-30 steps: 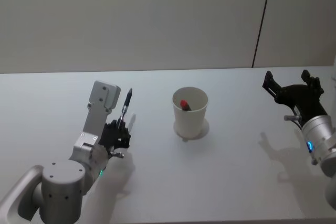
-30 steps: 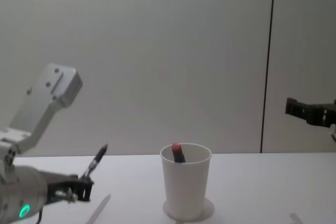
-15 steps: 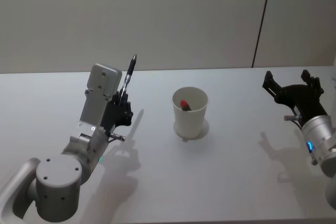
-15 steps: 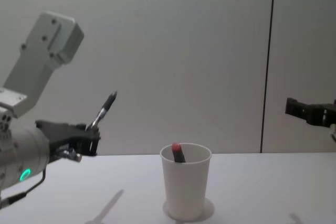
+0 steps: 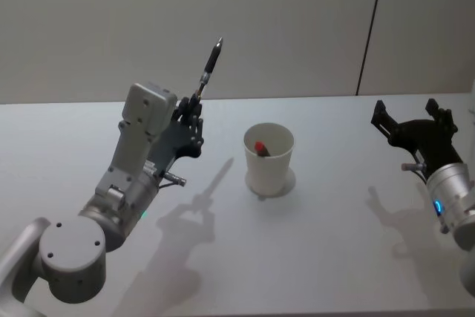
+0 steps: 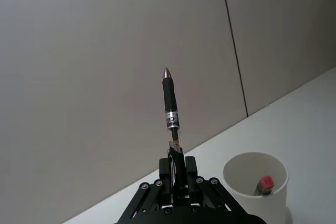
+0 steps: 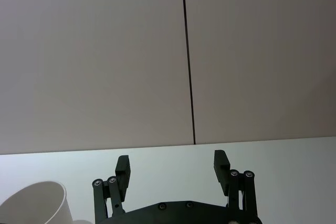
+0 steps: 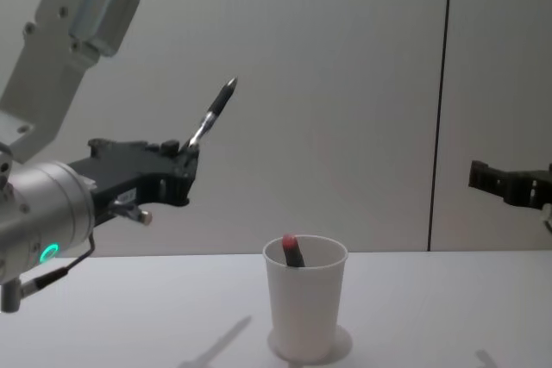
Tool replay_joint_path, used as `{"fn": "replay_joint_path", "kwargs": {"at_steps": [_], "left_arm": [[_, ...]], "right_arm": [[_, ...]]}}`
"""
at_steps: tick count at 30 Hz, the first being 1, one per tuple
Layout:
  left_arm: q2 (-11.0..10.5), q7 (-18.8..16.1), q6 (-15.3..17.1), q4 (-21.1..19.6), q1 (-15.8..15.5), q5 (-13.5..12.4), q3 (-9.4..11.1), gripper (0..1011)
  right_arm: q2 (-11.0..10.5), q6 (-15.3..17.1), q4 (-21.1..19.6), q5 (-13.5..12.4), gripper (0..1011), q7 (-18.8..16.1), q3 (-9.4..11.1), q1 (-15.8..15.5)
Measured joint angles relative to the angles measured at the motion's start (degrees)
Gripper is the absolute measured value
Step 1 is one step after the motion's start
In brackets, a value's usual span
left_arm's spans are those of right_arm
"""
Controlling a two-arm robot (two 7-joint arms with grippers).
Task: Place the pen into the pen holder.
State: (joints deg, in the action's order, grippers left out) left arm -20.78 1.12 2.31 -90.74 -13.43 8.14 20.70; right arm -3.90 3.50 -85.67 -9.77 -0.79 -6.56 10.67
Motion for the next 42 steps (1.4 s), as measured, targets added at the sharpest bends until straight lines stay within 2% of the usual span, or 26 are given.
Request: {"fn": "replay_joint_path", "kwargs": {"at_steps": [5,10,11,12,20,21,22,24,30,37,39,40,42], "left_arm": [[-0.05,3.48,-4.41,1.27,-0.64,-0.02,-0.20,181],[0.02,8.56,-10.21,3.31,-1.64,0.68,-0.46,181],[0.02,8.56,-10.21,3.31,-1.64,0.68,-0.46,181],[0.09,10.03,-11.79,3.97,-1.97,1.06,-0.55,181],[0.53,17.20,-18.49,7.35,-3.72,3.27,-0.83,181],[0.65,18.95,-20.00,8.18,-4.18,3.89,-0.88,181],[0.65,18.95,-20.00,8.18,-4.18,3.89,-0.88,181],[0.90,22.31,-22.54,9.72,-5.02,5.28,-0.99,181],[1.44,27.64,-26.42,12.73,-6.61,7.46,-1.09,181],[1.90,31.68,-29.35,15.07,-7.86,9.02,-1.15,181],[1.94,32.00,-29.57,15.26,-7.96,9.14,-1.15,181],[2.05,33.13,-30.39,15.90,-8.29,9.58,-1.17,181],[2.12,33.73,-30.84,16.29,-8.50,9.84,-1.19,181]], "right_arm": [[0.00,0.00,0.00,0.00,1001,0.00,0.00,0.00],[0.00,0.00,0.00,0.00,1002,0.00,0.00,0.00],[0.00,0.00,0.00,0.00,1002,0.00,0.00,0.00],[0.00,0.00,0.00,-0.01,1002,0.00,0.00,0.00],[-0.17,-0.08,-0.27,-0.77,1002,-1.52,0.08,-0.14],[-0.28,-0.11,-0.45,-1.07,1001,-2.18,0.12,-0.23],[-0.32,-0.12,-0.53,-1.25,1002,-2.54,0.13,-0.26],[-0.50,-0.17,-0.85,-1.87,1002,-3.82,0.22,-0.41],[-1.02,-0.20,-1.69,-3.83,1002,-7.74,0.40,-0.78],[-1.75,-0.10,-3.00,-6.64,1002,-13.04,0.65,-1.28],[-1.83,-0.07,-3.15,-6.95,1001,-13.61,0.68,-1.33],[-2.21,0.08,-3.81,-8.31,1001,-16.12,0.77,-1.58],[-2.50,0.20,-4.33,-9.36,1002,-17.93,0.83,-1.79]]}}
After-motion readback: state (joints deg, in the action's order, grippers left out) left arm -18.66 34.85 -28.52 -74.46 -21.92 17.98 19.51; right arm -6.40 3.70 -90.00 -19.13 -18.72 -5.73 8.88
